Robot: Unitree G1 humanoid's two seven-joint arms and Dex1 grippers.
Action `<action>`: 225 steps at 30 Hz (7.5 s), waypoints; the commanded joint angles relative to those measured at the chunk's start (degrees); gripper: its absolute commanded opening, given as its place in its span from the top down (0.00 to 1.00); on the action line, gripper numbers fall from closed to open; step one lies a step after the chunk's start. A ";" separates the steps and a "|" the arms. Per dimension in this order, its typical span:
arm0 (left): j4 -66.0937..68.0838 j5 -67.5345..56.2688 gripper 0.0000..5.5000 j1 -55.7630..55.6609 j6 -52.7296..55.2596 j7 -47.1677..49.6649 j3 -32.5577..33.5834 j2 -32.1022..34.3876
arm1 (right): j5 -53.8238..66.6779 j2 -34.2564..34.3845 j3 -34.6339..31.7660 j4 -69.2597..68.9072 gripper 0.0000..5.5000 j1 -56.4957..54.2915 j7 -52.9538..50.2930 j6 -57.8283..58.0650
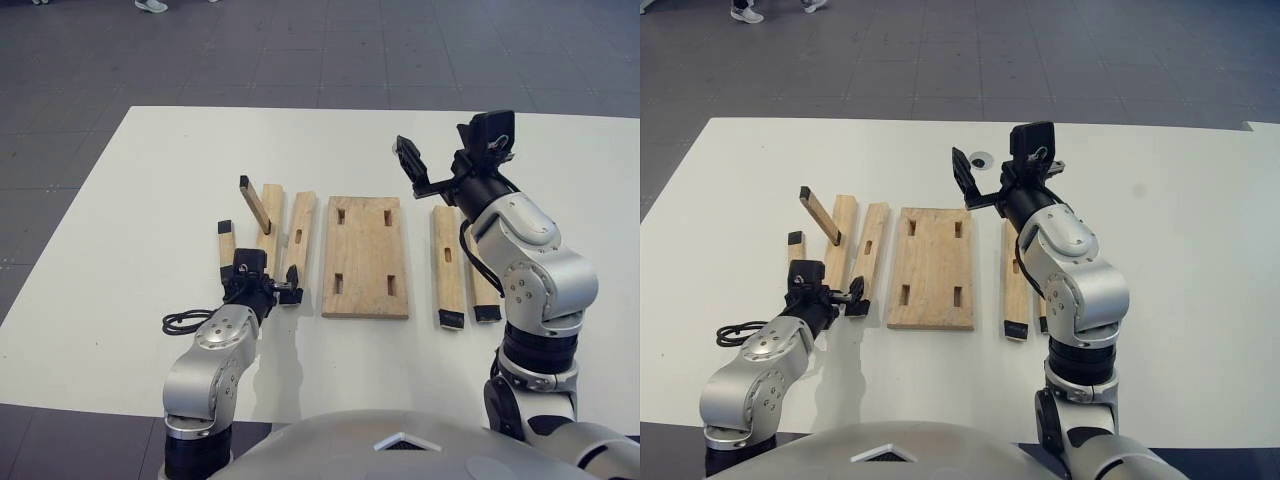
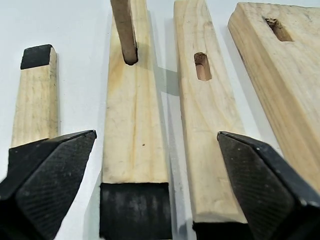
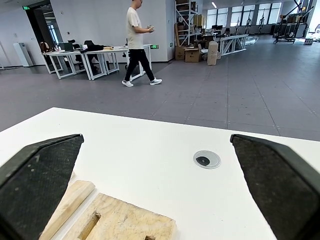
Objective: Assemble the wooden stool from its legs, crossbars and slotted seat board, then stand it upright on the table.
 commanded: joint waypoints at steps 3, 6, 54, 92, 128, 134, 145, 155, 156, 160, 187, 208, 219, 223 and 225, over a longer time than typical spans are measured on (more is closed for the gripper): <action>2.79 3.26 0.19 0.96 -0.59 0.62 -0.61 1.15 | 0.31 -0.07 -0.17 -0.18 0.00 -0.58 0.06 0.95; 3.65 3.74 0.19 1.01 -0.90 0.11 -0.11 1.52 | 0.26 0.31 -0.09 -0.36 0.00 -0.38 -0.30 0.95; 5.84 2.62 0.63 -2.90 1.04 -5.10 1.45 1.87 | -0.18 1.29 0.04 -0.20 0.00 -0.17 -1.19 0.11; 13.86 -40.61 0.63 -41.32 0.15 -20.75 17.40 -1.95 | 52.53 -12.20 -20.15 30.41 0.00 -22.72 25.81 22.87; 14.82 -65.75 0.63 -37.36 -1.29 -23.43 11.36 7.74 | 66.30 -10.10 -17.78 34.98 0.11 -28.99 28.20 23.99; 15.34 -65.05 0.63 -37.12 -2.33 -23.62 10.12 8.56 | 68.27 -10.36 -17.71 35.43 0.32 -29.22 27.27 24.11; 16.65 -65.20 0.63 -36.60 -3.80 -25.12 9.04 9.20 | 71.85 -11.64 -17.63 35.78 0.60 -29.82 29.86 26.40; 17.16 -65.60 0.63 -36.26 -4.17 -25.41 8.42 9.27 | 71.71 -13.43 -18.16 36.62 0.60 -30.64 32.42 26.64; 17.17 -65.48 0.63 -36.46 -4.29 -25.09 8.32 9.20 | 71.32 -13.48 -18.15 36.73 0.60 -30.65 32.66 26.43; 17.56 -64.78 0.63 -36.66 -4.49 -24.40 7.88 9.38 | 70.62 -14.01 -17.66 36.74 0.60 -30.42 33.70 26.81; 12.75 -46.85 0.00 -34.98 -9.88 -30.06 -4.43 26.78 | 22.58 -21.28 0.18 71.01 0.62 -36.24 65.93 -4.17; 16.56 13.25 0.00 -40.06 -25.36 -49.97 -34.87 37.53 | 16.63 -16.31 -9.18 72.04 0.62 -38.04 63.40 -13.07; 16.51 14.83 0.00 -36.51 -24.14 -53.04 -34.72 34.06 | 16.27 -15.36 -10.13 72.14 0.62 -38.12 61.78 -13.11; 15.98 17.90 0.00 -34.90 -26.03 -55.23 -36.07 37.34 | 16.15 -15.15 -10.33 72.18 0.62 -37.96 61.25 -13.17; 16.21 19.50 0.00 -34.67 -27.55 -57.27 -36.18 40.04 | 16.09 -15.20 -10.28 71.99 0.62 -37.77 61.23 -13.09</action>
